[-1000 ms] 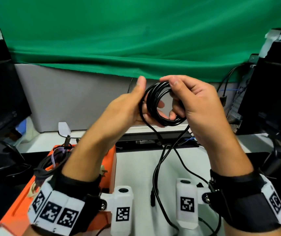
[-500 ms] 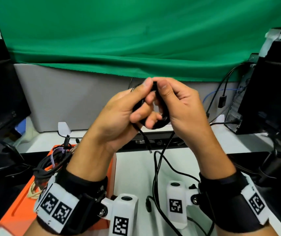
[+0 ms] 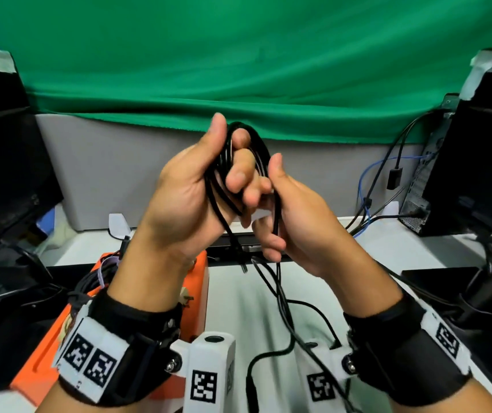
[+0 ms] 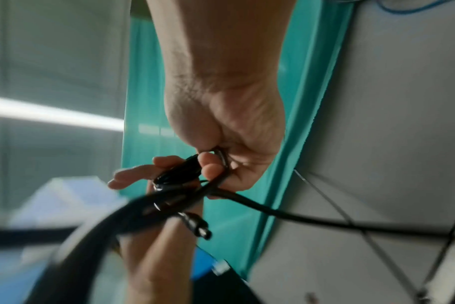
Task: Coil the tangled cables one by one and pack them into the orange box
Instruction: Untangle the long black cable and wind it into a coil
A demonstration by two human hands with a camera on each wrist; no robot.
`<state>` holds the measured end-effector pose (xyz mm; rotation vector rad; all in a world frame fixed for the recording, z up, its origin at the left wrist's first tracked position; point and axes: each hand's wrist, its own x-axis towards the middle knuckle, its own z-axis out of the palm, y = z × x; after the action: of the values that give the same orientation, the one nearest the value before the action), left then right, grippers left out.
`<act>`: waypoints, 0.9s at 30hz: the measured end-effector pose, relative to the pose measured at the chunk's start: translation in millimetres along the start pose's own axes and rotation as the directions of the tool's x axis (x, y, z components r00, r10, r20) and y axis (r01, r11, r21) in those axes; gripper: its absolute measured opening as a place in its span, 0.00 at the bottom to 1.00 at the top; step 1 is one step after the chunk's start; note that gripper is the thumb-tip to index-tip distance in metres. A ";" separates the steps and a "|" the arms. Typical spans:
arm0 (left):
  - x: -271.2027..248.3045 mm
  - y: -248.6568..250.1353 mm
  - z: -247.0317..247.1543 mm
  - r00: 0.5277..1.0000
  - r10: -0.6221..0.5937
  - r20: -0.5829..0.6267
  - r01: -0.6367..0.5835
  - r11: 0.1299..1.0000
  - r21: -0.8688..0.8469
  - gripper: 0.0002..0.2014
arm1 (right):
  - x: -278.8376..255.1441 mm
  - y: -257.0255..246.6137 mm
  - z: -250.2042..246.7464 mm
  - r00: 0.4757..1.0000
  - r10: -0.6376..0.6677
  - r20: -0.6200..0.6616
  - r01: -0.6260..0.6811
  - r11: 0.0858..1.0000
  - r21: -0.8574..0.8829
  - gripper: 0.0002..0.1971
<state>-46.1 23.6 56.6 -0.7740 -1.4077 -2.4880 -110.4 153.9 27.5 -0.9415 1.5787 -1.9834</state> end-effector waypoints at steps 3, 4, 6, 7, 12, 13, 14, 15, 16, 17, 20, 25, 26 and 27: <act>5.3 4.0 -3.9 0.955 0.137 -0.263 -0.108 0.987 0.122 0.18 | 4.8 6.1 -5.7 0.997 0.069 0.029 -0.056 0.947 -0.316 0.23; 7.5 2.8 -5.6 0.924 0.191 -0.332 -0.137 0.974 0.179 0.18 | 5.7 6.3 -6.2 0.994 0.096 0.049 -0.065 0.898 -0.435 0.22; 11.1 -3.5 -8.0 0.850 0.310 -0.426 -0.164 0.924 0.345 0.18 | 5.1 5.2 -5.8 0.979 0.173 0.108 -0.058 0.745 -0.665 0.20; 11.9 -6.8 -7.6 0.819 0.367 -0.441 -0.166 0.887 0.430 0.17 | 3.3 3.4 -4.1 0.966 0.221 0.137 -0.051 0.675 -0.736 0.17; 6.4 -17.1 -12.2 0.895 0.426 -0.133 -0.066 0.421 0.905 0.15 | -8.6 -14.5 -2.3 0.859 0.409 0.308 -0.051 0.667 -0.743 0.03; 4.3 -19.3 -14.3 0.937 0.346 -0.055 -0.033 0.242 0.970 0.14 | -10.0 -17.3 -3.9 0.856 0.410 0.314 -0.038 0.656 -0.754 0.07; 3.0 -21.1 -16.3 0.966 0.259 -0.017 0.005 0.044 0.999 0.16 | -10.8 -19.4 -5.5 0.862 0.402 0.309 -0.030 0.650 -0.759 0.10; 3.1 -22.3 -17.3 0.981 0.193 -0.016 0.043 -0.137 0.990 0.20 | -11.4 -20.7 -7.2 0.873 0.387 0.297 -0.029 0.648 -0.761 0.12; 4.3 -22.4 -18.6 0.988 0.151 -0.035 0.074 -0.263 0.962 0.21 | -12.2 -21.9 -9.3 0.885 0.366 0.287 -0.022 0.649 -0.760 0.12; 5.4 -20.5 -19.0 0.989 0.134 -0.056 0.098 -0.326 0.940 0.20 | -12.9 -23.2 -11.9 0.897 0.340 0.283 -0.011 0.656 -0.754 0.13; 6.4 -12.5 -25.1 0.973 0.149 -0.175 0.219 -0.373 0.902 0.19 | -15.5 -33.9 -20.5 0.940 0.256 0.227 -0.012 0.690 -0.724 0.15; 2.8 -1.9 -29.9 0.801 0.542 -0.255 0.408 -0.181 0.895 0.23 | -21.9 -35.7 -30.0 0.919 0.302 0.253 0.057 0.533 -0.844 0.17; 1.6 1.9 -29.0 0.761 0.596 -0.254 0.406 -0.134 0.904 0.23 | -22.1 -28.0 -30.3 0.915 0.318 0.249 0.085 0.453 -0.888 0.16; 0.5 6.3 -27.9 0.733 0.627 -0.264 0.398 -0.081 0.914 0.24 | -21.7 -19.2 -31.4 0.920 0.315 0.233 0.107 0.370 -0.923 0.16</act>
<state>-53.8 -3.2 49.9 0.3937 -2.0063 -0.5408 -117.4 195.0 37.0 -1.4260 2.4255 -0.5223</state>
